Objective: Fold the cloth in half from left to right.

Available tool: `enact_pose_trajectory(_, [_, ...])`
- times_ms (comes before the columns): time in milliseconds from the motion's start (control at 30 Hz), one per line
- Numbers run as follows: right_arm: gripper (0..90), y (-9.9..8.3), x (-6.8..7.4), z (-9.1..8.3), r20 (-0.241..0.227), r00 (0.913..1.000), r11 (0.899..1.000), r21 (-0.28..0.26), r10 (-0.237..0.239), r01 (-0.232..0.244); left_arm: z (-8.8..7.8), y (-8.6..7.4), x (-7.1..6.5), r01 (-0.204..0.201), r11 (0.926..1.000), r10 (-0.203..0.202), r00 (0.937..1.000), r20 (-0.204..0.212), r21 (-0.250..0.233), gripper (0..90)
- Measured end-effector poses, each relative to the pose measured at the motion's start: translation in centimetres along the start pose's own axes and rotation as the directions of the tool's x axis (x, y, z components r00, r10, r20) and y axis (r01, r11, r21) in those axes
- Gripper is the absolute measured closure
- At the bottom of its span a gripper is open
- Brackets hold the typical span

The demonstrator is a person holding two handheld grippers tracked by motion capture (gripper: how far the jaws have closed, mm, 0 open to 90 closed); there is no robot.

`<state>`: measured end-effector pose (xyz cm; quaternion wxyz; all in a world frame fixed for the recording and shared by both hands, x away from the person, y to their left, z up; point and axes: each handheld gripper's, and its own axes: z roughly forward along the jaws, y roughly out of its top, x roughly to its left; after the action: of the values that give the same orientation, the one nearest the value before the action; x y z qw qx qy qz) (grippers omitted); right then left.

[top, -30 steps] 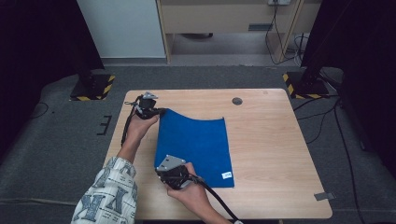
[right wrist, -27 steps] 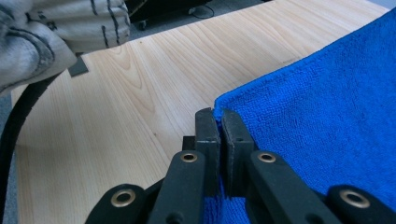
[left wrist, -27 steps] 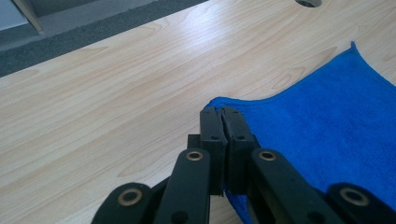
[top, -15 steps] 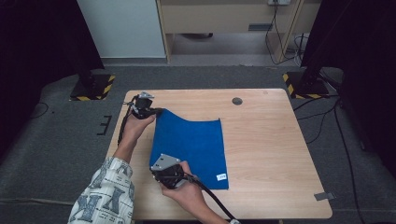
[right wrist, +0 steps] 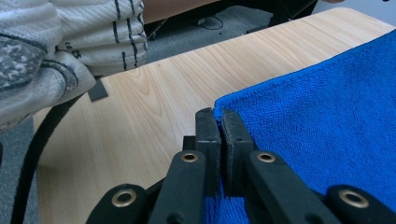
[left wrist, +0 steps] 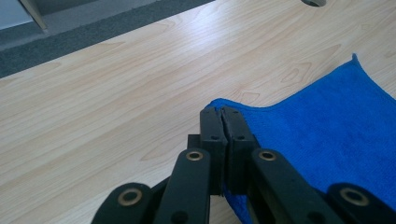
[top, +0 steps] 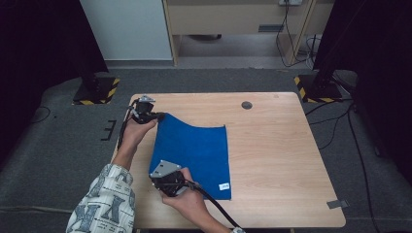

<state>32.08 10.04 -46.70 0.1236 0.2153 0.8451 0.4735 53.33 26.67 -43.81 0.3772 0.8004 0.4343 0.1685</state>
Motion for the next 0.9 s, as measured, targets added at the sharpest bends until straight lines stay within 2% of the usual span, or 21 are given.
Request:
enact_pose_trajectory(367, [87.6, 1.6, 1.4, 1.4, -0.027, 0.9996, 1.0, -0.03, 0.009, -0.01, -1.7, -0.7, 1.6, 0.006, 1.0, -0.006, 0.9999, -0.008, 0.003, 88.5])
enact_pose_trajectory(433, [87.6, 2.1, 1.6, 1.6, -0.038, 0.9992, 0.999, -0.039, 0.012, -0.014, -1.9, -0.7, 1.7, 0.021, 0.9998, -0.021, 0.9998, 0.002, -0.005, 88.5])
enact_pose_trajectory(533, [87.6, 2.0, 1.5, 1.3, -0.038, 0.9991, 0.999, -0.034, 0.016, -0.017, -1.8, -0.5, 1.4, 0.02, 0.9997, -0.02, 0.9998, 0.001, -0.01, 88.5])
enact_pose_trajectory(600, [87.6, 1.8, 1.2, 1.0, -0.031, 0.9991, 0.999, -0.045, 0.027, -0.028, -1.4, -0.1, 0.7, 0.017, 0.9998, -0.017, 0.9998, 0.013, -0.014, 88.5])
enact_pose_trajectory(767, [87.5, 1.1, 0.7, -0.1, -0.018, 0.9991, 0.998, -0.057, 0.037, -0.038, -0.1, 0.6, -0.5, 0.001, 1.0, -0.001, 0.9999, 0.012, 0.003, 88.4])
enact_pose_trajectory(900, [87.5, -0.3, -0.4, -1.5, 0.01, 0.9982, 0.997, -0.056, 0.058, -0.058, 1.3, 1.7, -2.1, -0.015, 0.9999, 0.015, 0.9996, 0.025, 0.001, 88.4])
